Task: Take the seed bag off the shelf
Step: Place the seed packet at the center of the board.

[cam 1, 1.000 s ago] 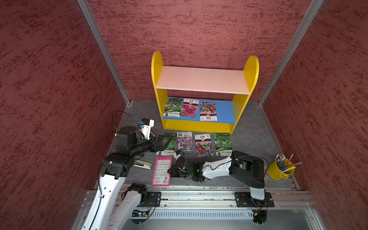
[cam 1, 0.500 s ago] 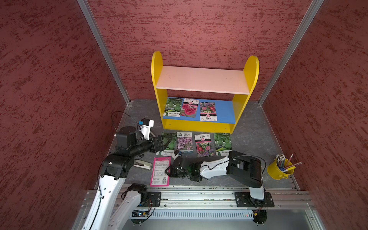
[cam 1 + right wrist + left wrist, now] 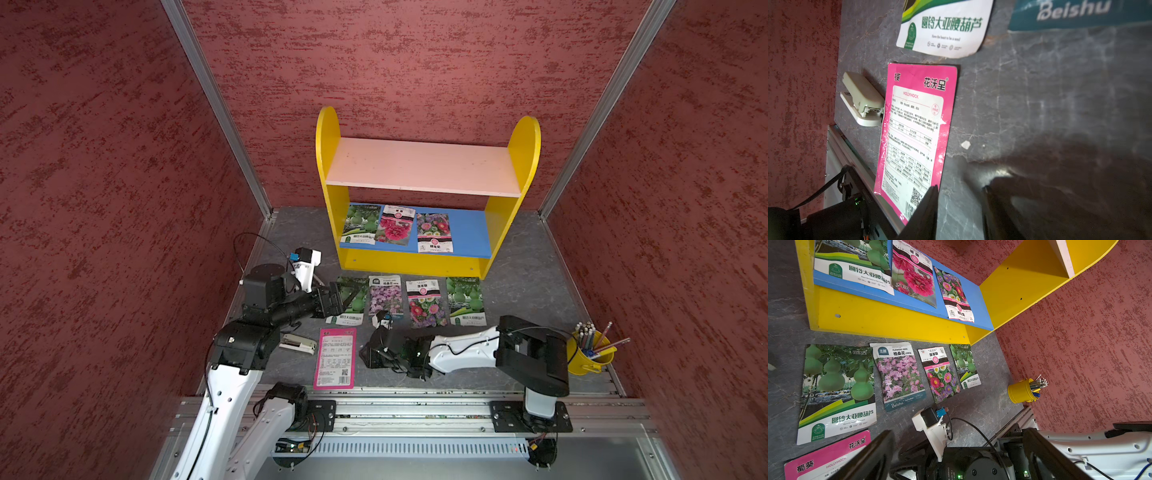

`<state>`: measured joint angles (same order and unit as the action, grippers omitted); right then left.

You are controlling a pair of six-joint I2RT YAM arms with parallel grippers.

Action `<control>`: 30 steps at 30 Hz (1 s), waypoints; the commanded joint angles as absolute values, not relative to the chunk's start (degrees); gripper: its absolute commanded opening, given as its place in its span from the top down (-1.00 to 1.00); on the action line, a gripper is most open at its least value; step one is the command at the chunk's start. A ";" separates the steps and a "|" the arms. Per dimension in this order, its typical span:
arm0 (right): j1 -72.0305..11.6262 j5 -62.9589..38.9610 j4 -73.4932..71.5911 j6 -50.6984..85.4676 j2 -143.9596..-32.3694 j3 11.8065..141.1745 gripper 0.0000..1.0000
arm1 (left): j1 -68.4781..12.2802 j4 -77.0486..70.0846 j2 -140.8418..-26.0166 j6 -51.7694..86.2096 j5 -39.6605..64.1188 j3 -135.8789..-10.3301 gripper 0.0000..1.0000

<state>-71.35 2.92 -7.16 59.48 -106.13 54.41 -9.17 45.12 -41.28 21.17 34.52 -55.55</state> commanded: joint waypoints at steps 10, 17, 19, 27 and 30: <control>-72.42 1.56 2.40 40.88 -102.21 61.60 -0.02 | -7.95 45.90 -42.05 20.68 31.81 -57.45 -0.99; -75.13 1.92 9.30 32.91 -107.11 70.60 -0.19 | -4.81 49.50 -42.81 19.80 29.08 -60.58 -0.99; -75.79 1.76 10.18 31.55 -108.69 72.52 -0.23 | -2.98 51.01 -42.95 19.62 28.52 -61.89 -0.99; -77.49 2.08 13.31 28.20 -113.28 76.94 -0.42 | 7.88 55.20 -43.05 19.18 30.87 -64.43 -0.99; -78.09 2.79 15.10 26.66 -114.74 78.32 -0.49 | 11.52 55.11 -42.84 18.95 33.77 -64.25 -0.99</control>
<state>-77.38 1.76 12.01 29.47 -113.45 75.85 8.97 53.74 -43.13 20.29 30.81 -63.46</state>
